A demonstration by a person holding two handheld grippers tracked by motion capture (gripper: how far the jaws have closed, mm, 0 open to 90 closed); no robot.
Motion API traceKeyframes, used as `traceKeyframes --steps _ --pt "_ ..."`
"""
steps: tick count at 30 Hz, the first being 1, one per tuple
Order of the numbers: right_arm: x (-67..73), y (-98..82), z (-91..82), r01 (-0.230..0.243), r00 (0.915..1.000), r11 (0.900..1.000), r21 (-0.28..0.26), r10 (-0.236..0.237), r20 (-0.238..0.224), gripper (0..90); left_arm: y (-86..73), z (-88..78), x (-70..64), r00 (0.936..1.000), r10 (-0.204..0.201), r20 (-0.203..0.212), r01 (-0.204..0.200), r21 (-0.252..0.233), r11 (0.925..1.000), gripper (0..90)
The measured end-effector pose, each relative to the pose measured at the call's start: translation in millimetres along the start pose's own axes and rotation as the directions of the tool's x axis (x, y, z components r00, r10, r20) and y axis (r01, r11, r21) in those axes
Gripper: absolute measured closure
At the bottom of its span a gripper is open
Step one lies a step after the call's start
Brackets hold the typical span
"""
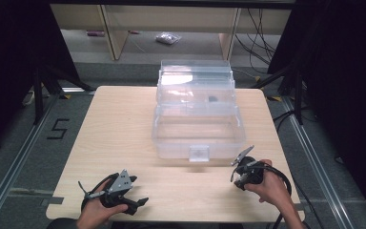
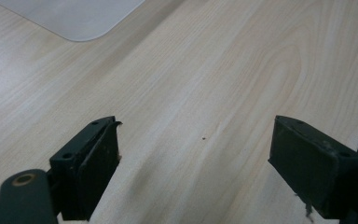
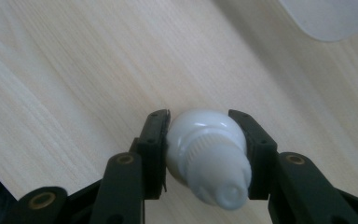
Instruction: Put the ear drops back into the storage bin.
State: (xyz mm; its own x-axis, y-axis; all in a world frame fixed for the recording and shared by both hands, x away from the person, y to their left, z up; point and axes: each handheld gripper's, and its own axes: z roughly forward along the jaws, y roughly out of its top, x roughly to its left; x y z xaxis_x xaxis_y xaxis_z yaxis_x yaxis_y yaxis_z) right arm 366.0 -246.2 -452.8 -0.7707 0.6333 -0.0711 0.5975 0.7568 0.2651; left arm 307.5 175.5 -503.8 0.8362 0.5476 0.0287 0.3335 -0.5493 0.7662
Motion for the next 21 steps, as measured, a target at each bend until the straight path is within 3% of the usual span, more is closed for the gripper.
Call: traceKeyframes --steps 3,12,15,21 --pt "-0.3 4.4 -10.2 -0.026 0.9997 1.000 -0.012 0.026 -0.002 60.0 0.1 -0.6 1.1 1.0000 0.009 -0.004 -0.009 0.007 0.9999 15.2" --pt "-6.9 17.3 -32.4 -0.017 0.9998 0.999 -0.040 0.017 -0.013 60.0 -0.2 -0.1 -0.4 1.0000 -0.008 -0.002 0.008 0.004 1.0000 15.2" --pt "-11.0 23.3 -42.2 -0.012 0.9998 0.999 -0.052 0.013 0.015 60.0 0.1 -0.4 0.6 1.0000 0.007 -0.002 -0.007 0.004 1.0000 15.2" --pt "-20.5 35.8 -60.6 -0.016 0.9997 0.998 -0.067 0.017 0.018 60.0 -0.2 0.0 -0.2 1.0000 -0.005 -0.002 0.005 0.004 1.0000 15.2"
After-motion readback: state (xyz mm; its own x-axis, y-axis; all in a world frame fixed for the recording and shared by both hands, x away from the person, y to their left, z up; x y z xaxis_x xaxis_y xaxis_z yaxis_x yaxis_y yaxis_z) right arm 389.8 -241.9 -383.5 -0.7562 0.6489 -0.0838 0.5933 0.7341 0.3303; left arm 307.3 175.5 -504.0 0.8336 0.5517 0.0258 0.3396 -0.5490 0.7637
